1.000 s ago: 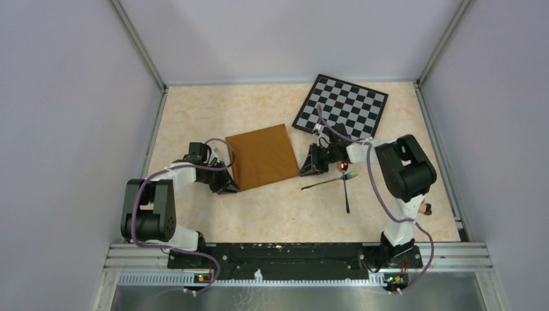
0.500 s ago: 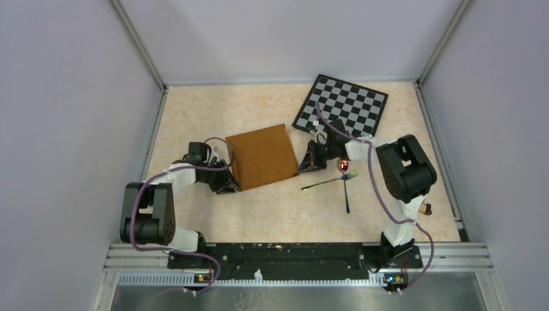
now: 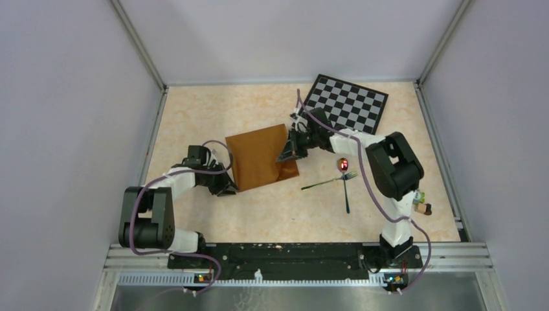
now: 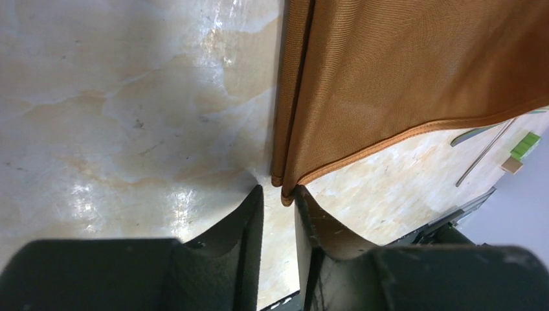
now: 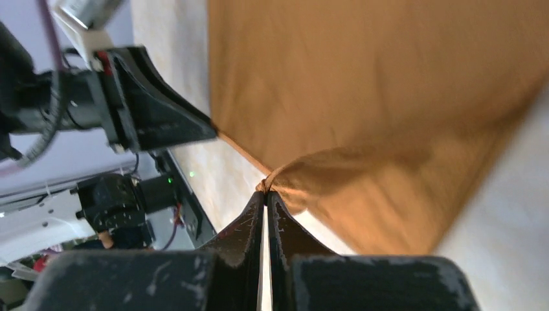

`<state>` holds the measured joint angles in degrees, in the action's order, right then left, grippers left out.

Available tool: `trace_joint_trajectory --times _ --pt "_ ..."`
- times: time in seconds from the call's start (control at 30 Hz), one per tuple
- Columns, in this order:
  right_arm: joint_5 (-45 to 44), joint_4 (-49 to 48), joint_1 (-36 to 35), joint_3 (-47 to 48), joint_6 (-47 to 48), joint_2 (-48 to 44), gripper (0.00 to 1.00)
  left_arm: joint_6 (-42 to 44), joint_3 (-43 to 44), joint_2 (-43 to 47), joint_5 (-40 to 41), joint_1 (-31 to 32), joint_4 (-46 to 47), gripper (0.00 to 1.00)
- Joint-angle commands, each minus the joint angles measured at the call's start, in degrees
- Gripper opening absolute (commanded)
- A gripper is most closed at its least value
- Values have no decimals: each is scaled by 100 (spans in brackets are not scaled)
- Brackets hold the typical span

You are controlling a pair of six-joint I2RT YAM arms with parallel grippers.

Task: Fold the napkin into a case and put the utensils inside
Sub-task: Pick up the top corner of the square-folded napkin from the center of the board, then fold the top corner of the square-folded napkin into a folded napkin.

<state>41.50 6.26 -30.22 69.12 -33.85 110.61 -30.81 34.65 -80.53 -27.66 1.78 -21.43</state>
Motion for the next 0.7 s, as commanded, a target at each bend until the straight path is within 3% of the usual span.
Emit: trace_joint_trajectory --times 0.0,0.27,0.67 --pt "122 -965 -407 970 -616 785 0 -32 -82 -250 35 8 230 27" --pt "3 -1860 -931 2936 -1362 2366 0 -31 -71 -366 342 8 161 21" --pt "-328 -2441 -950 3999 -1721 3439 0 -75 -92 -352 609 8 62 16"
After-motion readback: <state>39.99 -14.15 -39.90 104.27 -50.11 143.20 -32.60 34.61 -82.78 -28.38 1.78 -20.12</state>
